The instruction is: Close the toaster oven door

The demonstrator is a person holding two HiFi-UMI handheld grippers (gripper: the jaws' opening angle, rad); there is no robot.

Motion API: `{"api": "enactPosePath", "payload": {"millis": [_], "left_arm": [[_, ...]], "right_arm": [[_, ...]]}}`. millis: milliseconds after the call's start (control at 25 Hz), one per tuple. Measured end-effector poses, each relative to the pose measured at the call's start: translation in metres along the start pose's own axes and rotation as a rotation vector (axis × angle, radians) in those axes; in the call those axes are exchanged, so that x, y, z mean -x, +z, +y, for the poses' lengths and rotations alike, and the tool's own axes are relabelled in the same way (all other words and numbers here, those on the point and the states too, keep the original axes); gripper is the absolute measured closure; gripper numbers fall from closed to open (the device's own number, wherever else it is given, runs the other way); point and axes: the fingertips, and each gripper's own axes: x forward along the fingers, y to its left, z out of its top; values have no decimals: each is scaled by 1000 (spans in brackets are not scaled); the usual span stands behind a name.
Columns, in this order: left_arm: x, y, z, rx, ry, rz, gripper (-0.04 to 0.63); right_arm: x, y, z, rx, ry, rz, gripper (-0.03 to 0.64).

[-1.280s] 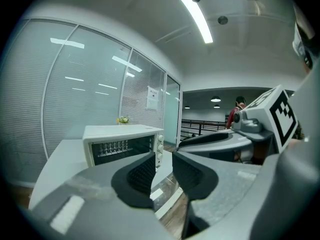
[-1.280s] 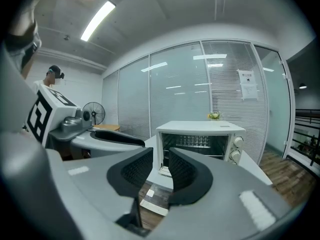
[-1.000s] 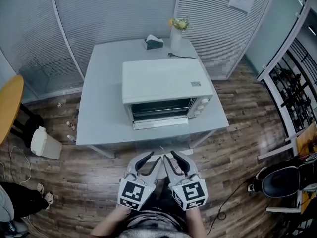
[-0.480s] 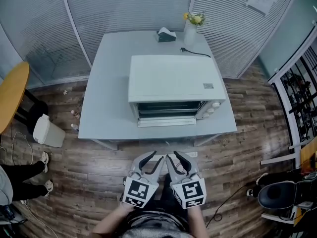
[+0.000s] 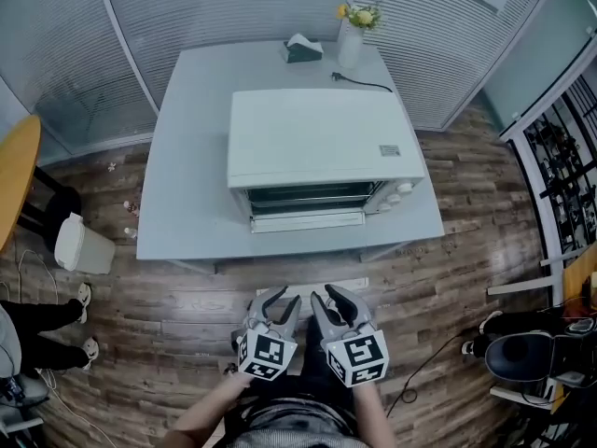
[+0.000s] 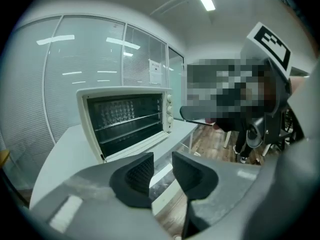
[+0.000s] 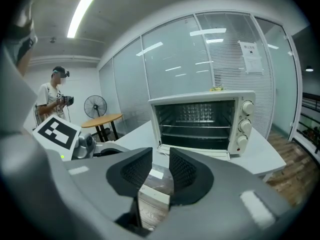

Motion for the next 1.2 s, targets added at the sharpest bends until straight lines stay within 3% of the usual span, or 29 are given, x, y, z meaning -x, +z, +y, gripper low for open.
{"api": "enactPosePath", "payload": {"millis": [320,480,840,1080,1200], "left_arm": [[-32,-52,-11,-58,-31,135,485],[-49,-79,-17,-123,-47,210,485],[-85,-124,-28,-383,-59,326,472],[-104,-145,-30,-679,3,360,466],[-108,-146,-32,-755,31,369,462]], "right_arm": [[-7,-28,-5,6,-1,76,503],[-4,-37,-11,-1,-13,96,503],[6,-50,-27,-34,-38,130,503],[9,-59,-31,-8,-34,164,503],[12,-59,-32,-6,-26,173,503]]}}
